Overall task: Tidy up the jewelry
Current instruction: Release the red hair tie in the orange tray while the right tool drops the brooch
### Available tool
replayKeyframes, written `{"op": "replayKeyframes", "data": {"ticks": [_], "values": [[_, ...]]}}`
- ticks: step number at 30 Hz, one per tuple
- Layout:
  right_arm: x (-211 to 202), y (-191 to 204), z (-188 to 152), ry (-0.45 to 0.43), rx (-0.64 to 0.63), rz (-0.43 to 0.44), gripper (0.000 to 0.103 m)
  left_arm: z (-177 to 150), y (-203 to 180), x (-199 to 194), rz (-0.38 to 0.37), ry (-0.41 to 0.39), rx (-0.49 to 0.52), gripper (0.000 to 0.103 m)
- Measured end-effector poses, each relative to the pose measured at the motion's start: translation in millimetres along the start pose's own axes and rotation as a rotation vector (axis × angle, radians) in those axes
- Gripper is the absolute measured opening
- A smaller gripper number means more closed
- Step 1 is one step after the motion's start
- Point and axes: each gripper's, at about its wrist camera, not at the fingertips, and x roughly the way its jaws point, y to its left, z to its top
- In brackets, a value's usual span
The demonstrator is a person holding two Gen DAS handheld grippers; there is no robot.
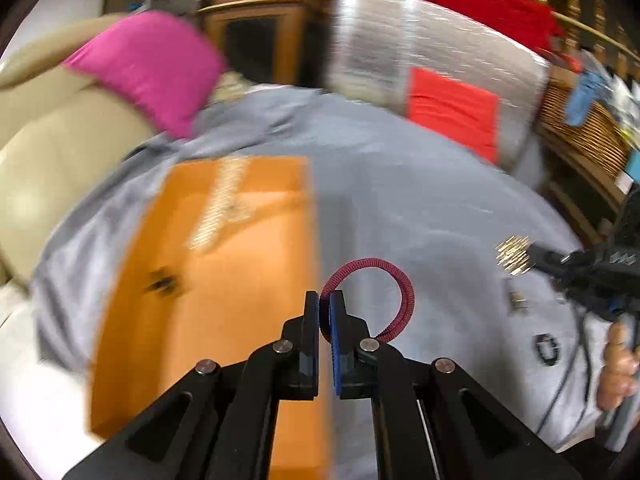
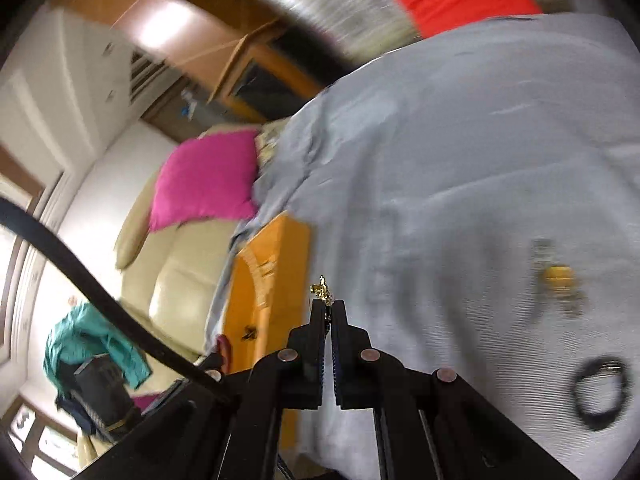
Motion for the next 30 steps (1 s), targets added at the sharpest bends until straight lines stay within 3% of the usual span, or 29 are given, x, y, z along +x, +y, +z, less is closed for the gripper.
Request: {"op": "replayKeyframes", "data": {"ticks": [6, 13, 21, 30], "values": [[67.5, 89.5, 2.9, 0.105, -0.114, 0.037, 0.004, -23.8, 86.8, -0.5, 0.141, 0.062, -0.087, 0.005], [157.8, 148.4, -7.2, 0.224, -0.164, -0.015, 0.004, -40.0, 114.5, 20.6, 0.171, 0.123, -0.112, 0.005], [238.1, 163.7, -27.9, 0.344, -0.222, -0.147, 0.004, -35.6, 124.9, 41.4, 0.189, 0.168, -0.115, 0.005], [289.5, 157.9, -33.8, 0.439, -0.252, -0.263, 0.004, -34.6, 136.9, 65.2, 0.202, 0.242, -0.134, 0.005]]}}
